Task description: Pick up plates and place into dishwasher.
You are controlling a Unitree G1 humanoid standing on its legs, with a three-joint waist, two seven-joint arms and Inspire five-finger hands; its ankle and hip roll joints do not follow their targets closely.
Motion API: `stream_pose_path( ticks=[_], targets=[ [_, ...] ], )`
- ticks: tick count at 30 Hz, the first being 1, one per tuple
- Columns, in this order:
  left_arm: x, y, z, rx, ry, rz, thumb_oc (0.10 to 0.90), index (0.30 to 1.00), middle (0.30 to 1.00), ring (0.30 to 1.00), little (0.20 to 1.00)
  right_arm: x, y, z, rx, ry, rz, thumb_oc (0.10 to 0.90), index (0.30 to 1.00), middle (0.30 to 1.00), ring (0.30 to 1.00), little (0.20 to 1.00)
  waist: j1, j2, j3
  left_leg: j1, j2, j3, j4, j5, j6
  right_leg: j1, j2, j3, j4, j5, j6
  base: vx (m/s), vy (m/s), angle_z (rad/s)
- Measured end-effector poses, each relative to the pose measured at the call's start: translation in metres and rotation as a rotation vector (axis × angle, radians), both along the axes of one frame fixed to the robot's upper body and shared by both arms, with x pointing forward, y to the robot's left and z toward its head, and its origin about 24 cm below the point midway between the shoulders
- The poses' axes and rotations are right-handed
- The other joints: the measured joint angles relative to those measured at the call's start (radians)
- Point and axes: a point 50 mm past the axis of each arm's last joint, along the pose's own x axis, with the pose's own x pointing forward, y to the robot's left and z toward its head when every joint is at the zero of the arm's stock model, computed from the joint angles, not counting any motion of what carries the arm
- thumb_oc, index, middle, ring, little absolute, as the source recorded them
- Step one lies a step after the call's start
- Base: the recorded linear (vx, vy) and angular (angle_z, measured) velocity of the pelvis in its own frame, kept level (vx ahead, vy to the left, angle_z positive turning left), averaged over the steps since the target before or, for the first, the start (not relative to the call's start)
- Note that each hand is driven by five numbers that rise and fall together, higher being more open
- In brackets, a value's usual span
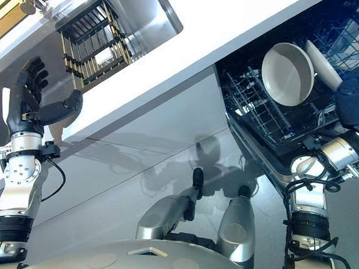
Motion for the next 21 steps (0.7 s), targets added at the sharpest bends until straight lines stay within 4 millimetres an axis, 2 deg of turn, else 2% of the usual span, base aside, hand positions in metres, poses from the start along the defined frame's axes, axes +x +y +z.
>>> stream_pose_path(
  ticks=[4,6,13,16,21],
  targets=[
    [-0.003,0.001,-0.004,-0.001,0.017,0.006,0.8,0.9,0.9,0.9,0.9,-0.001,-0.008,-0.018,0.099,0.101,0.068,0.8,0.9,0.9,0.9,0.9,-0.001,-0.015,-0.014,0.002,-0.001,0.012,0.0,0.0,0.001,-0.008,0.0,0.011,0.014,0.001,-0.007,0.0,0.005,-0.07],
    [-0.004,0.002,-0.005,0.0,0.021,0.007,0.8,0.9,0.9,0.9,0.9,0.002,-0.011,-0.033,0.182,0.179,0.121,0.8,0.9,0.9,0.9,0.9,-0.005,-0.017,-0.026,0.002,0.0,0.013,0.0,0.0,0.001,-0.009,0.0,0.011,0.014,0.001,-0.007,0.0,0.0,0.0],
    [-0.004,0.001,-0.006,-0.001,0.026,0.005,0.8,0.9,0.9,0.9,0.9,0.004,-0.003,-0.08,0.549,0.246,0.212,0.8,0.9,0.9,0.9,0.9,-0.002,-0.017,-0.03,0.002,0.006,0.014,0.001,0.012,0.003,-0.008,0.001,0.009,0.012,0.001,-0.008,0.0,0.0,0.0],
    [-0.004,0.0,-0.007,-0.003,0.025,0.01,0.8,0.9,0.9,0.9,0.9,0.004,0.004,-0.089,0.644,0.231,0.223,0.8,0.9,0.9,0.9,0.9,0.0,-0.017,-0.03,0.004,0.006,0.013,0.001,0.012,0.003,-0.006,0.001,0.009,0.011,0.001,-0.007,0.0,0.0,0.0],
    [-0.001,-0.003,-0.007,-0.005,0.027,0.002,0.8,0.9,0.9,0.9,0.9,0.01,0.01,-0.096,0.709,0.266,0.312,0.8,0.9,0.9,0.9,0.9,0.001,-0.017,-0.031,0.012,0.007,0.01,0.0,0.012,0.002,0.005,0.001,0.005,0.012,0.001,-0.007,0.01,-0.001,0.01]
  ],
)
